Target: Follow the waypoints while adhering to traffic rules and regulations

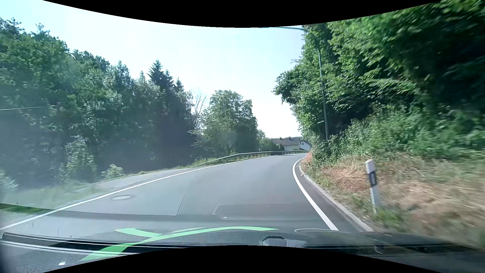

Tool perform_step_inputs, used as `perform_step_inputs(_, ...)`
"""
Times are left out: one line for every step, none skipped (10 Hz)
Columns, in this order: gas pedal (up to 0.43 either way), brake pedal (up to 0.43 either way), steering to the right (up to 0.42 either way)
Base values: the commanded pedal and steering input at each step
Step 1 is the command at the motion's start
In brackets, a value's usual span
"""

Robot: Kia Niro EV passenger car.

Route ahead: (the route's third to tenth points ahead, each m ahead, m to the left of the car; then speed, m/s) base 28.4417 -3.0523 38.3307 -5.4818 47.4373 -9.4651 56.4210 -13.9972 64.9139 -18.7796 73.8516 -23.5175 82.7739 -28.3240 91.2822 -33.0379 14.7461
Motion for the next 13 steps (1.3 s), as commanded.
perform_step_inputs(0.15,0.0,0.041)
perform_step_inputs(0.15,0.0,0.041)
perform_step_inputs(0.13,0.0,0.041)
perform_step_inputs(0.13,0.0,0.041)
perform_step_inputs(0.13,0.0,0.042)
perform_step_inputs(0.138,0.0,0.042)
perform_step_inputs(0.138,0.0,0.042)
perform_step_inputs(0.15,0.0,0.042)
perform_step_inputs(0.157,0.0,0.042)
perform_step_inputs(0.169,0.0,0.042)
perform_step_inputs(0.177,0.0,0.042)
perform_step_inputs(0.189,0.0,0.042)
perform_step_inputs(0.189,0.0,0.042)
